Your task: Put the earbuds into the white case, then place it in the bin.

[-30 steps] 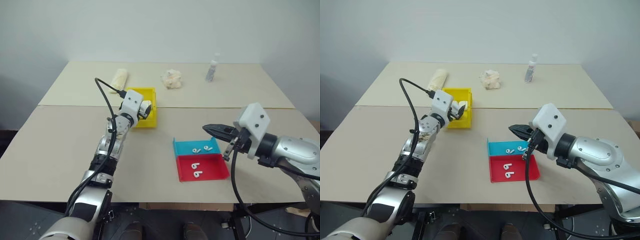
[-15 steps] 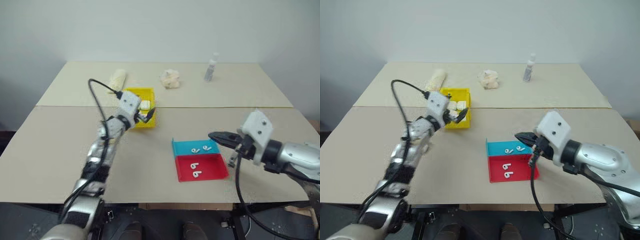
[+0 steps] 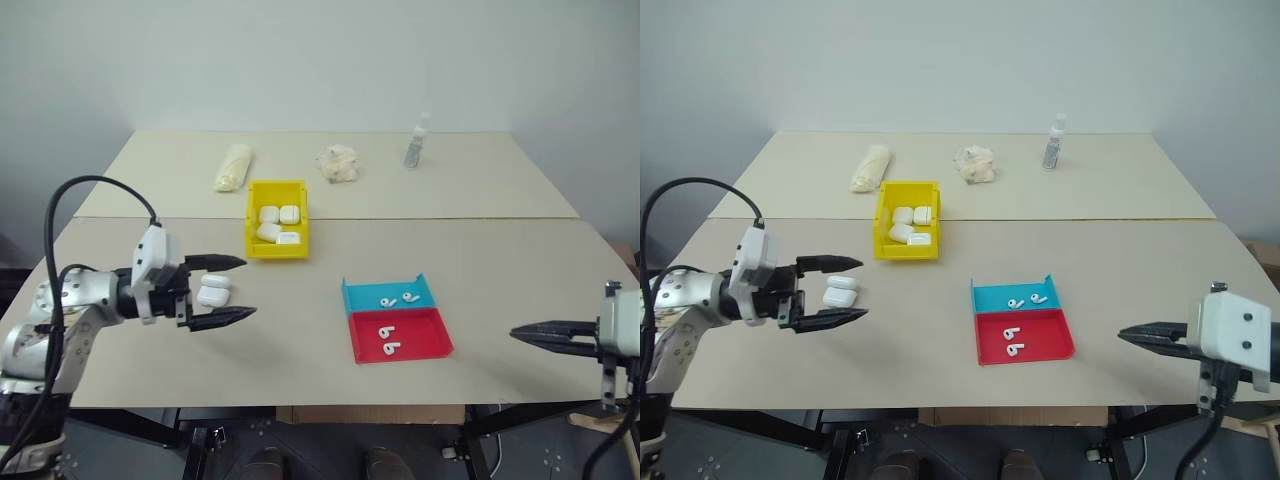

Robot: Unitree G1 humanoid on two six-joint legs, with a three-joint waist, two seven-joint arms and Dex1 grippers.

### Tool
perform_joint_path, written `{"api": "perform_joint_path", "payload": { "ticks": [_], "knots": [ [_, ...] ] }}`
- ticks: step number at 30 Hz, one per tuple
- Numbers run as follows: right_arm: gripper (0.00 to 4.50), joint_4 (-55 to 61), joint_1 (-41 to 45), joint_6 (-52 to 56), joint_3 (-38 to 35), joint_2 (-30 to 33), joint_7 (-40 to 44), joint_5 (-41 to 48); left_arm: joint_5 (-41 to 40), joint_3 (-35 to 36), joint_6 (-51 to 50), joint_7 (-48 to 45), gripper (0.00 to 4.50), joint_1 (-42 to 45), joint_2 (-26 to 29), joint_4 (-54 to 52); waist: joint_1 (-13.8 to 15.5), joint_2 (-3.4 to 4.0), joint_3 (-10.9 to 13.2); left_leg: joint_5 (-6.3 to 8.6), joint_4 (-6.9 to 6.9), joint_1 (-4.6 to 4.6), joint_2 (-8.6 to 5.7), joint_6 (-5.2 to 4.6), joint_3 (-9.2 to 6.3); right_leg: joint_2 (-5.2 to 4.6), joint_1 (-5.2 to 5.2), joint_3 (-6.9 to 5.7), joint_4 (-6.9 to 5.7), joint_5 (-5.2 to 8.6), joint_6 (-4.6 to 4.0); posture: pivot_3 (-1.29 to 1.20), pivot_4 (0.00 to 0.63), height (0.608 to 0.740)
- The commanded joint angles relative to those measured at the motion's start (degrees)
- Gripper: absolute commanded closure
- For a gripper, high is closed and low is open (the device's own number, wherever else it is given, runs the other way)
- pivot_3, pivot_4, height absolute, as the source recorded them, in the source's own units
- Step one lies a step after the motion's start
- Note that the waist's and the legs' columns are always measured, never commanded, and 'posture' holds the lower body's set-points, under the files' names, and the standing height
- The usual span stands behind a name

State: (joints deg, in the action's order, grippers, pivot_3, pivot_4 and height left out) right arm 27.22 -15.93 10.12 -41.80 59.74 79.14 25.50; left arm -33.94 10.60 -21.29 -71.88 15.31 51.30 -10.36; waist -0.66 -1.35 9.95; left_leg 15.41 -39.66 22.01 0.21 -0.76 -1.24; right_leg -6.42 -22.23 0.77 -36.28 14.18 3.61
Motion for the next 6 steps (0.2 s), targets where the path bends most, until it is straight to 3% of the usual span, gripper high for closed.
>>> {"api": "perform_joint_path", "payload": {
  "ticks": [1,6],
  "knots": [
    [4.5,-0.41,-0.94,-2.46,-3.07,-0.23,1.22,-0.41,-0.38,3.2,0.69,-0.11,0.03,-1.52,1.63,-1.96,0.02,0.0,0.0,0.0,0.0,0.0,0.0,0.0,0.0,0.0,0.01,0.0,0.0,0.0,0.0,0.0,0.15,0.74],
    [4.5,-1.78,-0.52,-2.78,-2.52,0.55,0.74,-0.85,-1.34,4.63,-0.39,0.47,0.03,-3.35,1.88,-3.24,0.02,0.0,0.0,0.0,0.01,0.0,0.01,0.0,-0.01,0.0,0.0,0.0,0.01,0.0,0.0,0.0,0.15,0.74]
  ]
}}
